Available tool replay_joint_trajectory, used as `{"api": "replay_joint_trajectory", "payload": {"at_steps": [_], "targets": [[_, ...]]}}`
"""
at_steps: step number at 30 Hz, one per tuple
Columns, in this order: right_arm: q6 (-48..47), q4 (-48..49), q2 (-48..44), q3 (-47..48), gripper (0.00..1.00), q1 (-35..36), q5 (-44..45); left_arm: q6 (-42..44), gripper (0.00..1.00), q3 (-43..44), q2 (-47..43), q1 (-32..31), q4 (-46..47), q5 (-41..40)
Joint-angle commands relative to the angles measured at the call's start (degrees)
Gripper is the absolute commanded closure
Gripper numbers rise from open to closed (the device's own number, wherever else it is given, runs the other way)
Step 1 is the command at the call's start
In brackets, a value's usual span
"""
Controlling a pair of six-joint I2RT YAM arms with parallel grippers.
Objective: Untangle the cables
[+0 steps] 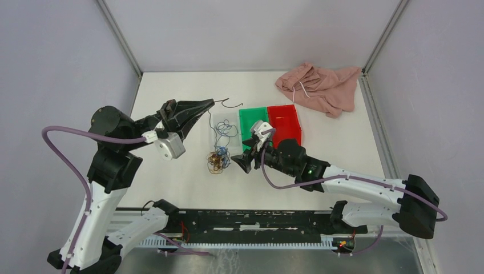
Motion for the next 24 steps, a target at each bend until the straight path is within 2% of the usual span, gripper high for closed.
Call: {"api": "replay_joint_trajectory", "payload": {"at_steps": [1,5,9,14,17,24], "targets": [[-3.2,3.1,1.3,6.2,0.25,0.2,-8.5,1.6,0.97,0.8,0.5,-0.1,1.3,1.3],[-3.5,5.1,5.3,10.6,0.25,0.1,-8.3,1.5,0.97,1.0,0.7,-0.1,1.3,1.5],[-3.1,6.5,10.5,15.3,0.25,0.1,-11.7,1.6,0.97,1.1,0.8,-0.1,1.3,1.7],[-0.6,7.2,15.4,18.8,0.30,0.2,-11.8,1.3,0.97,1.2,1.0,-0.2,2.6,1.9],[1.9,8.7,17.4,17.6,0.36,0.2,-11.2,1.2,0.97,1.7,1.3,-0.2,4.1,2.1],[10.1,16.8,20.6,8.6,0.48,0.2,-11.2,3.9,0.97,5.6,3.1,-0.1,4.5,2.7]]}}
